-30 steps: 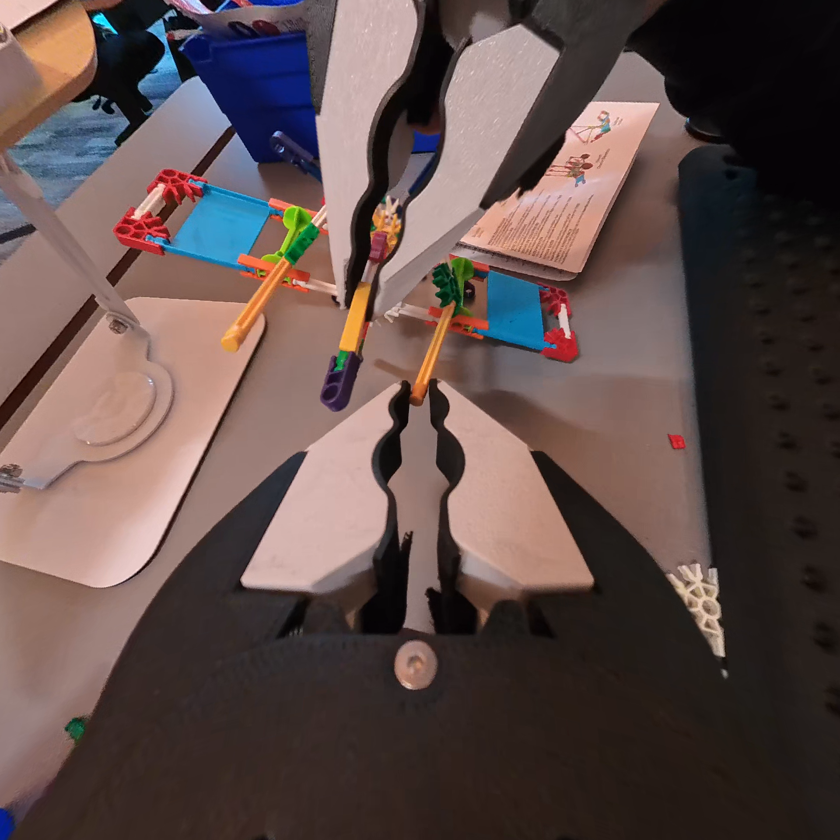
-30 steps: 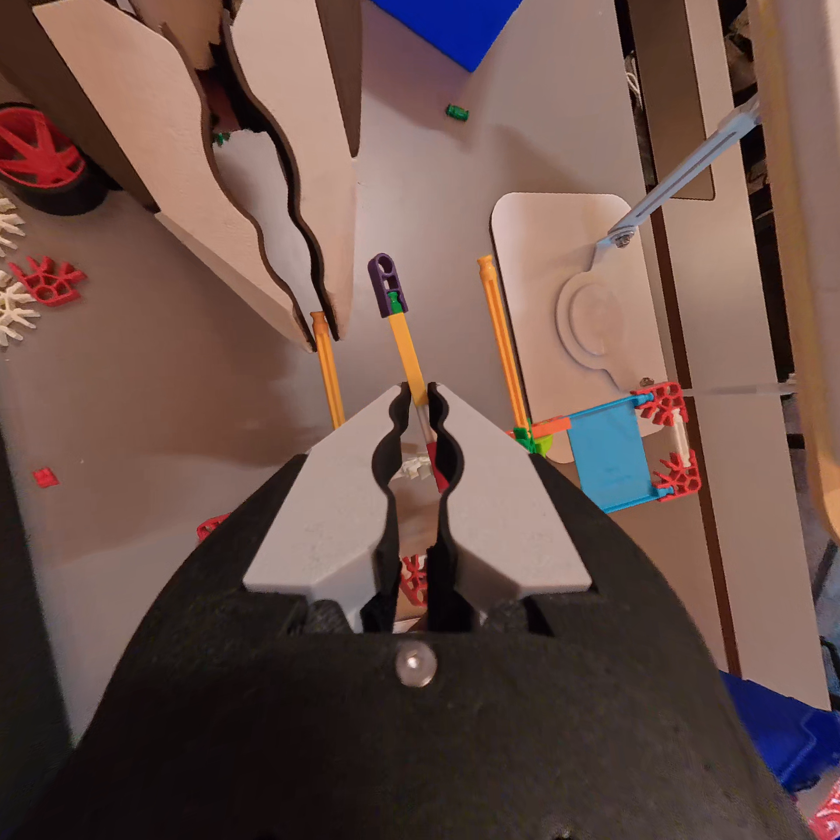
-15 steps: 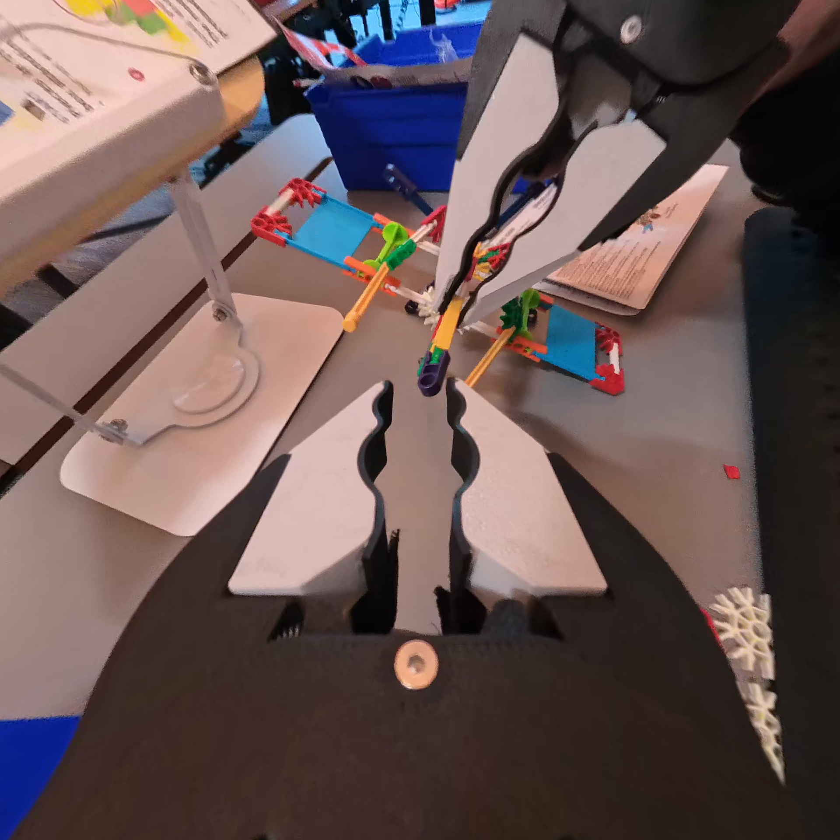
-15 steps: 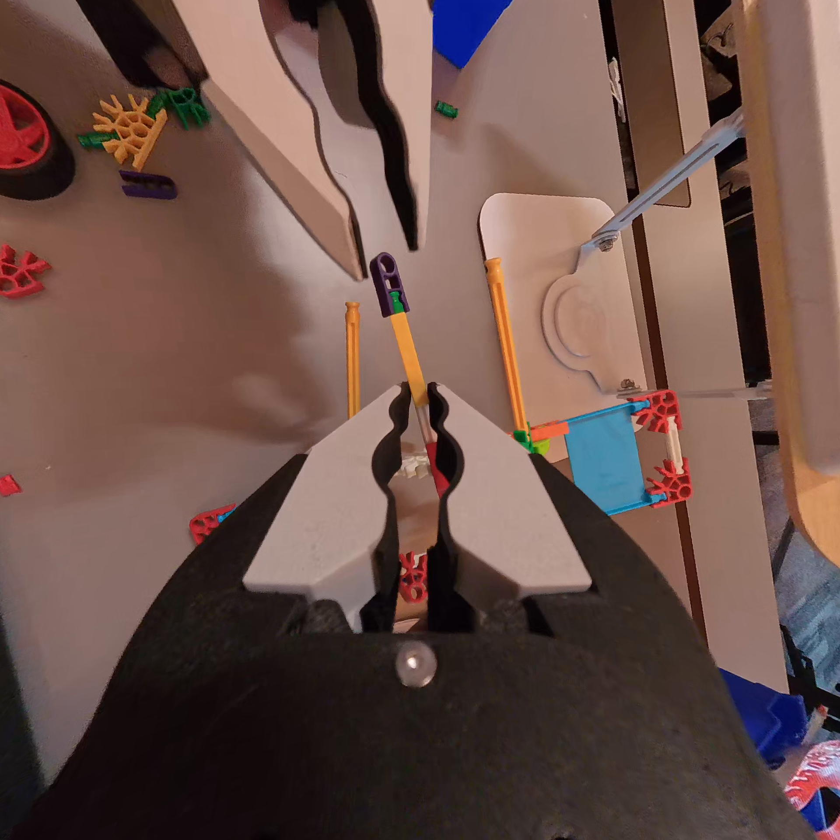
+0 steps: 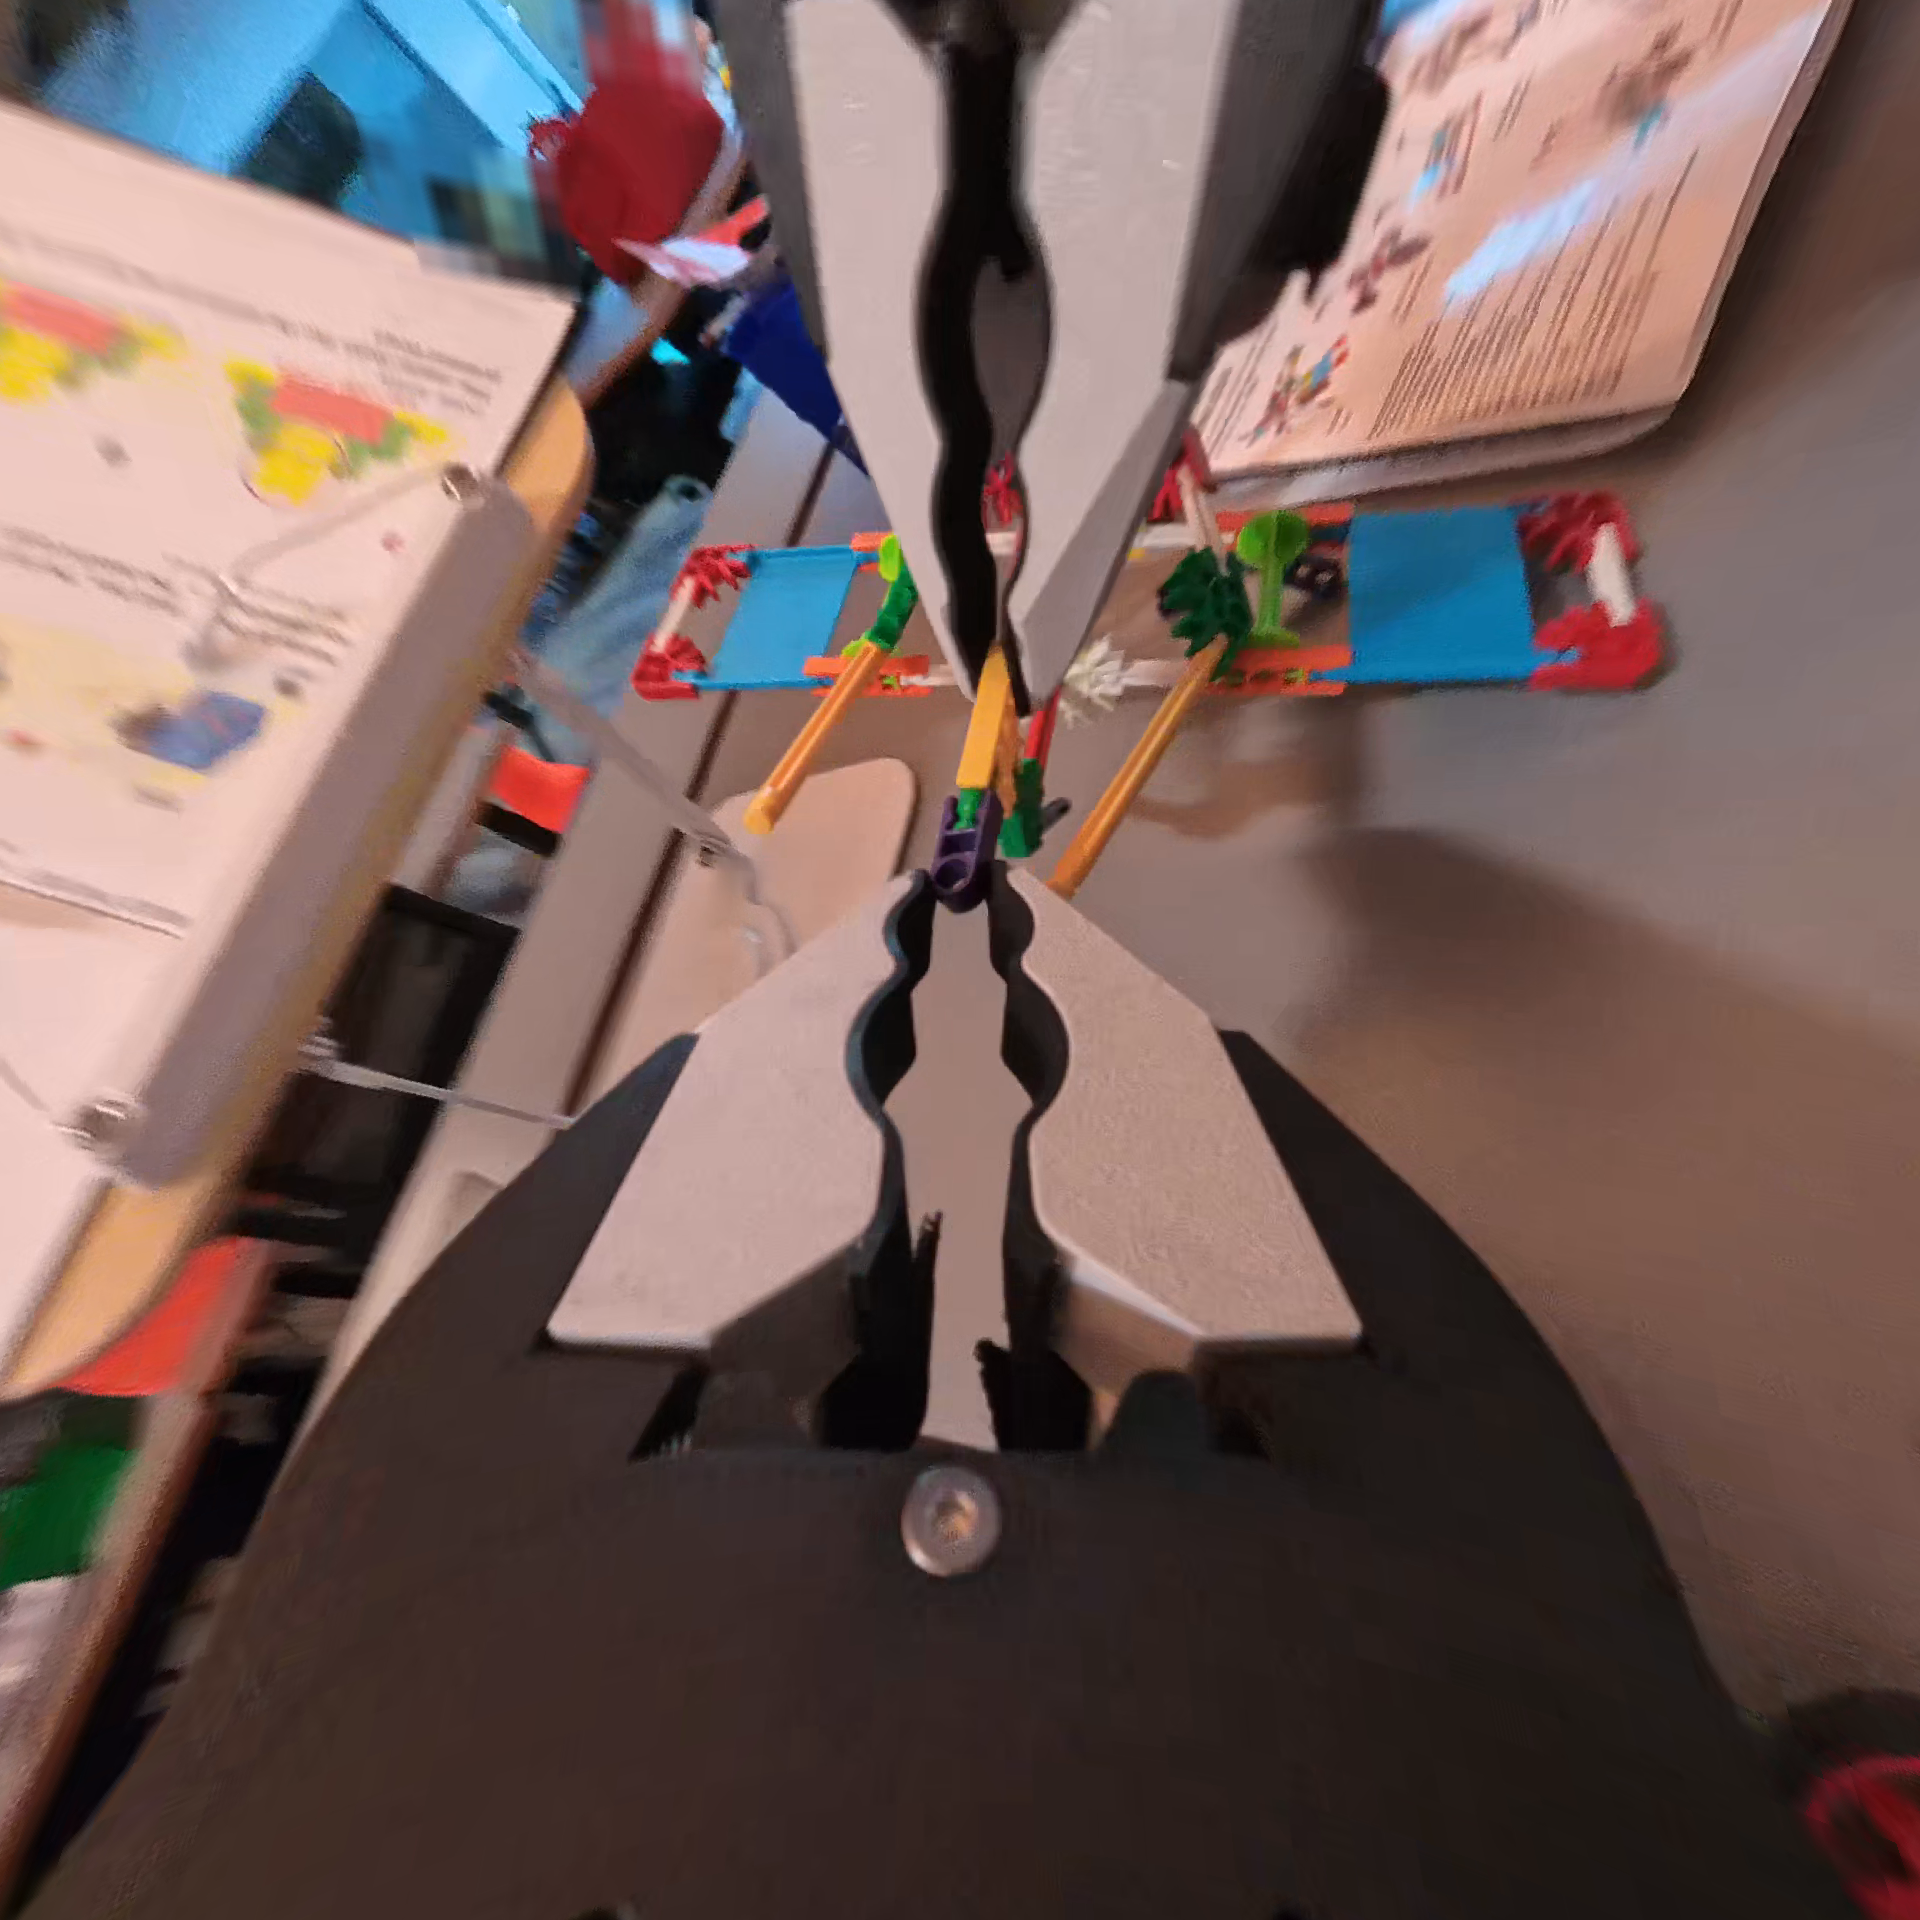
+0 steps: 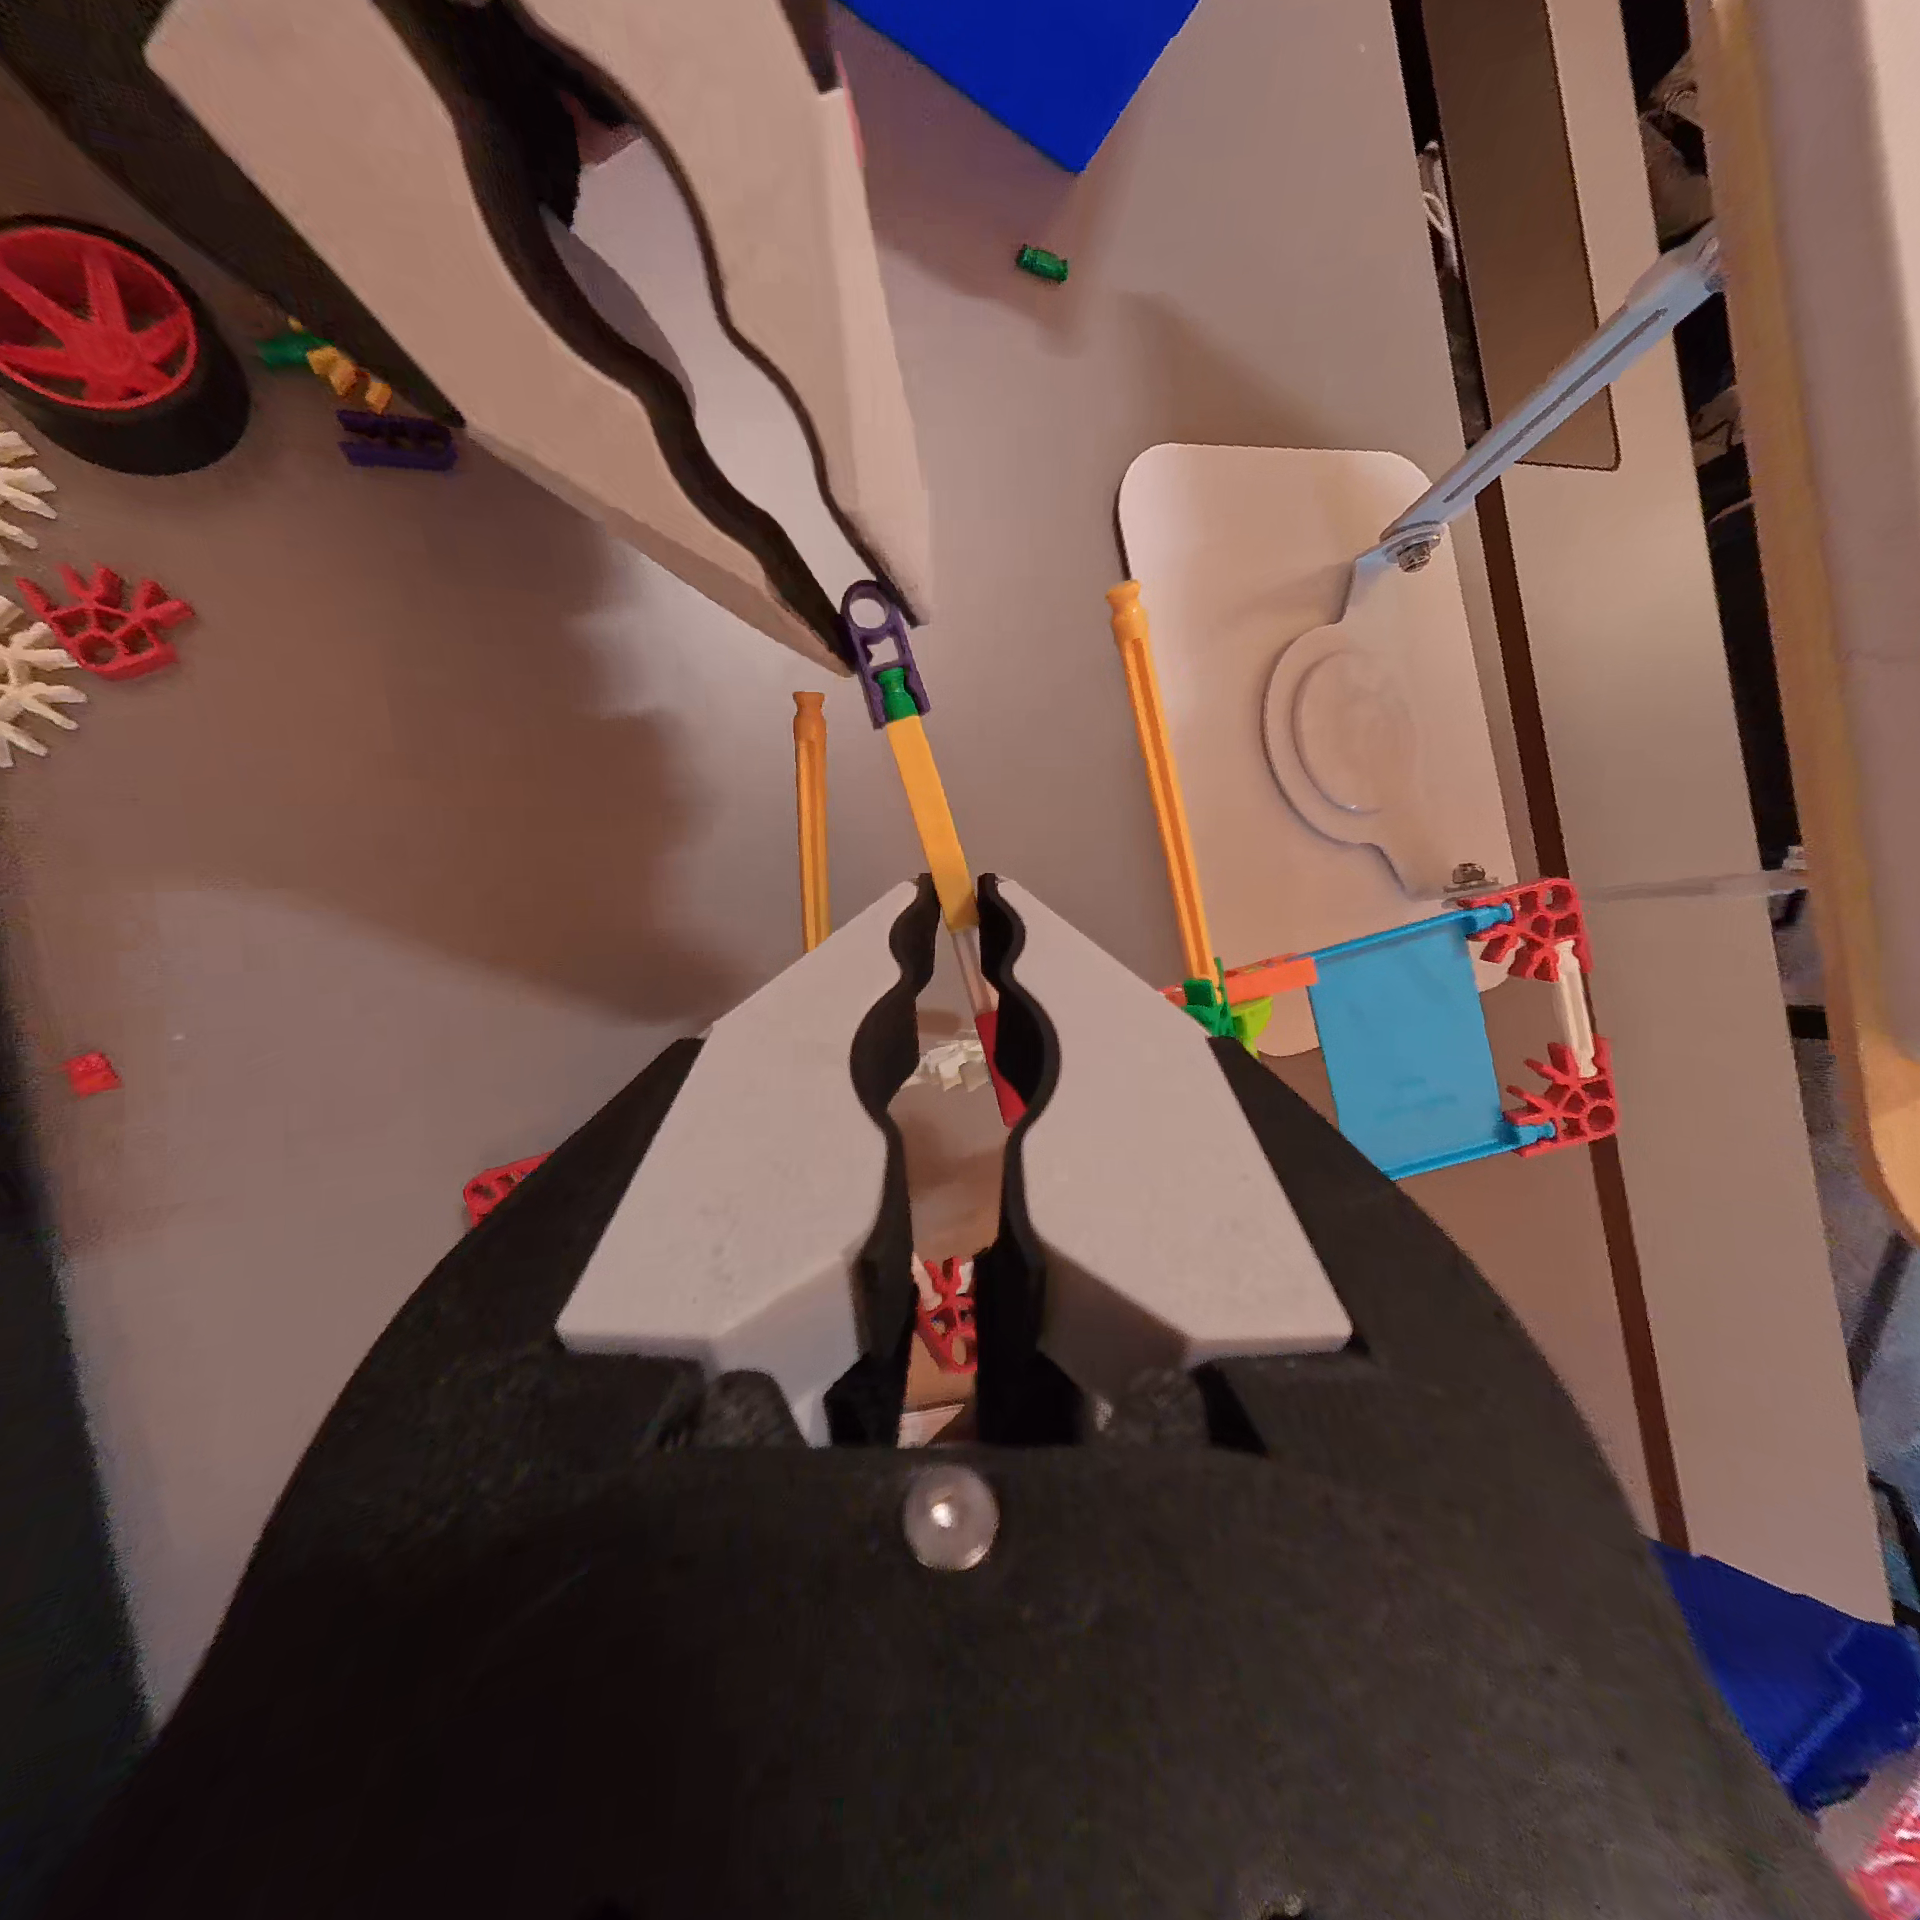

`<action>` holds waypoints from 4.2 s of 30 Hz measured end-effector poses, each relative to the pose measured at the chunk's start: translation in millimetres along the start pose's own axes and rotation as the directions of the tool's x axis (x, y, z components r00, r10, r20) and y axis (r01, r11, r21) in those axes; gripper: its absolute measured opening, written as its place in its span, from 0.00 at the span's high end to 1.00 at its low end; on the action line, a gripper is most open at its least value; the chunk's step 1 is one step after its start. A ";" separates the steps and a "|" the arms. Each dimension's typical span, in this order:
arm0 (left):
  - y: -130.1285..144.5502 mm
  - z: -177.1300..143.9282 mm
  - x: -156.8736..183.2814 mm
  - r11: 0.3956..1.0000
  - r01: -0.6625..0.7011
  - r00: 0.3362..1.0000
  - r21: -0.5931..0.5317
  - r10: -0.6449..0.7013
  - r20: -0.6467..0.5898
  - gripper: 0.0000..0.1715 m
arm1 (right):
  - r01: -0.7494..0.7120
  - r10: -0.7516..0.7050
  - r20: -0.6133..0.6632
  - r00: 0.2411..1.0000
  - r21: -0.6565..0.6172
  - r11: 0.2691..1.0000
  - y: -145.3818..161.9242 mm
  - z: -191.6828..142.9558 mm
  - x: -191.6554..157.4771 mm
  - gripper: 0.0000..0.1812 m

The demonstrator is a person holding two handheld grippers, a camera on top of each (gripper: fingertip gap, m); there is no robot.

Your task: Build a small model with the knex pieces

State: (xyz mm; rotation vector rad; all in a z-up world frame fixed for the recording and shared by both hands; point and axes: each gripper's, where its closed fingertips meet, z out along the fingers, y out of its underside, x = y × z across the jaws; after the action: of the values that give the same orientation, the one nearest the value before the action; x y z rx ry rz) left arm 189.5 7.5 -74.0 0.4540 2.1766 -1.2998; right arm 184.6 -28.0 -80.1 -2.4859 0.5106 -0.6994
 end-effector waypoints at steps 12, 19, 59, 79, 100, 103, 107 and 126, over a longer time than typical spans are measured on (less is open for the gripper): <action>3.2 6.3 -11.0 0.972 -0.233 0.962 -0.015 0.232 0.143 0.95 | -0.023 0.025 -0.054 0.998 0.038 0.999 -0.8 -12.1 12.1 0.81; 15.0 6.0 -25.1 0.981 -0.189 0.967 -0.039 0.193 0.169 0.95 | -0.162 0.180 -0.109 0.978 0.158 0.974 15.1 -51.9 48.2 0.87; -19.6 -7.9 1.5 0.996 -0.008 1.000 0.086 0.009 -0.017 0.83 | -0.318 0.344 -0.180 0.921 0.159 0.935 63.6 -19.1 82.3 0.87; 15.3 49.0 -4.5 0.986 -0.149 0.982 -0.068 0.156 0.106 0.84 | -0.367 0.350 0.118 0.929 0.174 0.914 34.5 -3.8 35.0 0.85; 12.3 57.6 -0.9 0.948 -0.309 0.930 -0.072 0.317 0.186 0.93 | -0.281 0.310 0.336 0.889 -0.133 0.951 27.0 16.4 17.9 0.87; 13.6 59.9 1.5 0.949 -0.305 0.932 -0.074 0.314 0.181 0.95 | -0.253 0.286 0.353 0.891 -0.138 0.958 24.9 17.4 14.1 0.94; 14.6 61.1 1.2 0.953 -0.292 0.936 -0.074 0.301 0.184 0.95 | -0.233 0.261 0.336 0.905 -0.124 0.965 25.3 17.1 13.9 0.94; 3.0 52.5 2.7 0.942 -0.333 0.926 -0.043 0.335 0.173 0.91 | -0.321 0.345 0.339 0.875 -0.126 0.938 29.4 18.9 15.0 0.86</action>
State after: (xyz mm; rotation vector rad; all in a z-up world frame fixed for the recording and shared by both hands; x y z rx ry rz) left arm 204.3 -37.3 -97.4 0.6464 1.8601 -1.0923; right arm 201.0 -51.8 -104.9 -2.4174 0.8051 -0.0905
